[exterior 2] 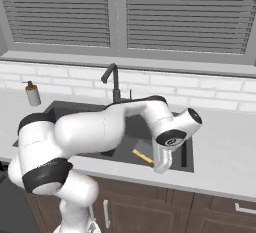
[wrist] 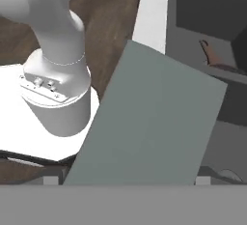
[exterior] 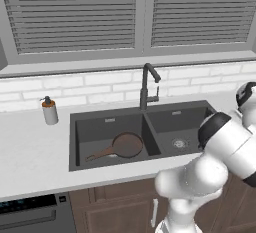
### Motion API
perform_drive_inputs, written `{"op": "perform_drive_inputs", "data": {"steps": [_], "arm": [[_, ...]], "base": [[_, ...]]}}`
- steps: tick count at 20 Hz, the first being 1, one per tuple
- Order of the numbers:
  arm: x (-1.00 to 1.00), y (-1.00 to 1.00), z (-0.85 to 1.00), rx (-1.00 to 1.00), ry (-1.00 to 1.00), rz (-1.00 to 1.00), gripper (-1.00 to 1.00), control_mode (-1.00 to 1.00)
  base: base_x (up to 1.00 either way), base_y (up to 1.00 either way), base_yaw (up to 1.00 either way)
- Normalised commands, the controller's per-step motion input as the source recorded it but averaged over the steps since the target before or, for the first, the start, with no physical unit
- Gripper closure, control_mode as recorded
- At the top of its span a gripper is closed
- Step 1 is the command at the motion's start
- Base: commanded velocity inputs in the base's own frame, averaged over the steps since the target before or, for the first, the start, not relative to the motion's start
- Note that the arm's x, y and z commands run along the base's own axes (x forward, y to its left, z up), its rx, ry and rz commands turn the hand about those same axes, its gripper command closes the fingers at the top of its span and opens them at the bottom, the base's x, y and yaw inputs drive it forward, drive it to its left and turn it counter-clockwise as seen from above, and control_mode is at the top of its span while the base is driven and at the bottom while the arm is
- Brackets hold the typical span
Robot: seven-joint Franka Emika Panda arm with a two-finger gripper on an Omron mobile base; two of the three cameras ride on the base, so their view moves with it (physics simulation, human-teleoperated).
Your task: Pick the pan and sponge and place them into the sink. Then turn on the water.
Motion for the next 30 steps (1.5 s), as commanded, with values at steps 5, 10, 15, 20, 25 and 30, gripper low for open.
{"op": "perform_drive_inputs", "data": {"steps": [5, 10, 15, 20, 25, 30], "arm": [[0.00, 0.98, 0.00, 0.00, 0.00, 0.04, 1.00, -1.00], [0.05, 0.91, 0.00, 0.00, 0.00, 0.00, 1.00, -1.00], [0.09, 0.88, 0.17, 0.00, 0.00, -0.05, 1.00, -1.00], [0.24, 0.77, 0.39, 0.00, 0.00, -0.07, 1.00, -1.00], [0.26, 0.76, 0.41, -0.01, 0.00, -0.06, 1.00, -1.00], [0.13, 0.68, 0.21, -0.05, 0.00, -0.10, 1.00, -1.00]], "base": [[0.00, 0.00, 0.00], [0.00, 0.00, 0.00], [0.00, 0.00, 0.00], [0.00, 0.00, 0.00], [0.00, 0.00, 0.00], [0.00, 0.00, 0.00]]}}
